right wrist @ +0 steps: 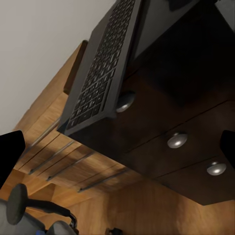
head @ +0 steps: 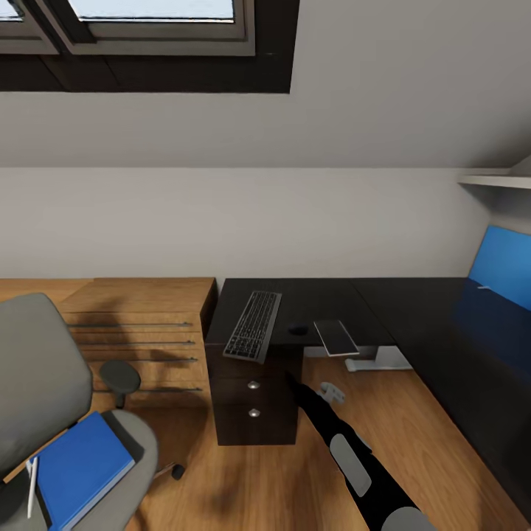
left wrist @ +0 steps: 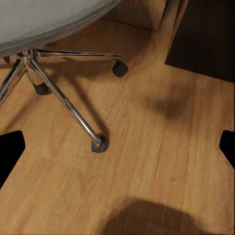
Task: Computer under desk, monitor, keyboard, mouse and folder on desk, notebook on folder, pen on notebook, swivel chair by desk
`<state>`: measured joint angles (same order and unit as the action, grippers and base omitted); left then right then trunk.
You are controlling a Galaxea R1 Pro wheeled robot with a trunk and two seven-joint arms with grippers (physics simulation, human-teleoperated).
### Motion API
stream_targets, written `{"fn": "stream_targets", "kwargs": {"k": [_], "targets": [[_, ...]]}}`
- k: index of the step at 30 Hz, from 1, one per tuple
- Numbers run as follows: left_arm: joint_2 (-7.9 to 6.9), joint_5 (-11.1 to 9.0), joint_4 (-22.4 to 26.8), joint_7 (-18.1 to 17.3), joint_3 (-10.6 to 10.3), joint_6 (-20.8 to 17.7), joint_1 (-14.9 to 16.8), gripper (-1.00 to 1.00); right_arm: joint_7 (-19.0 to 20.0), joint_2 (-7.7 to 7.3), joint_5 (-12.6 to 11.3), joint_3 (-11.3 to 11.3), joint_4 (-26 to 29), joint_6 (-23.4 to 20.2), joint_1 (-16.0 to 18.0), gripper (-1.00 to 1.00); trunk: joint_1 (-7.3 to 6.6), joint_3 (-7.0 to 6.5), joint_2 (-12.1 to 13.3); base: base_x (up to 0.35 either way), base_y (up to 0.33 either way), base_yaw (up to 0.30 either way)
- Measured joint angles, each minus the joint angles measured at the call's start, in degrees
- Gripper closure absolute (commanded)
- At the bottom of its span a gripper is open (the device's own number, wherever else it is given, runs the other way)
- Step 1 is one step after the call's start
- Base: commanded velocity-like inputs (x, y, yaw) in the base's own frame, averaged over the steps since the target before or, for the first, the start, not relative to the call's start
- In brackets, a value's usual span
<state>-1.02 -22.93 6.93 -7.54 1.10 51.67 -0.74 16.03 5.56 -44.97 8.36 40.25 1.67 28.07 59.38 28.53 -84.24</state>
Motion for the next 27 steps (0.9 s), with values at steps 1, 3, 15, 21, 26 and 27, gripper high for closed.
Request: {"fn": "stream_targets", "kwargs": {"k": [1, 3, 15, 21, 26, 27], "targets": [[0.22, 0.25, 0.58, -0.01, -0.03, -0.05, 0.0, -1.0, -0.02, 0.0, 0.01, 0.0, -0.02, 0.0, 0.0, -1.0, 0.22, 0.18, -0.4, 0.0, 0.0, 0.0], [0.79, 1.5, 2.47, 0.05, -0.19, -0.16, 0.0, -1.0, -0.09, 0.0, 0.02, 0.0, -0.05, 0.04, 0.0, -1.0, 0.66, 0.54, -1.2, 0.0, 0.0, 0.0], [3.34, 12.46, 15.94, 2.06, -0.2, -7.6, 0.02, -1.0, -0.18, 0.0, 0.04, -0.07, -0.02, 0.02, 0.01, -1.0, 3.3, 2.69, -6.02, 0.0, 0.0, 0.0], [3.71, 13.44, 27.03, 3.45, -0.16, -22.01, 0.0, -1.0, -0.26, 0.0, 0.04, -0.09, -0.01, -0.01, 0.01, -1.0, 4.61, 3.77, -8.42, 0.0, 0.0, 0.0], [3.83, 13.54, 34.34, 3.63, -0.15, -27.66, 0.01, -1.0, -0.33, 0.0, 0.04, -0.15, 0.01, -0.06, 0.01, -1.0, 5.71, 4.67, -10.43, 0.0, 0.0, 0.0], [3.92, 13.56, 36.25, 3.59, -0.15, -28.46, 0.0, -1.0, -0.34, 0.0, 0.06, -0.15, 0.01, -0.06, 0.01, -1.0, 5.93, 4.85, -10.83, 0.0, 0.0, 0.0]]}}
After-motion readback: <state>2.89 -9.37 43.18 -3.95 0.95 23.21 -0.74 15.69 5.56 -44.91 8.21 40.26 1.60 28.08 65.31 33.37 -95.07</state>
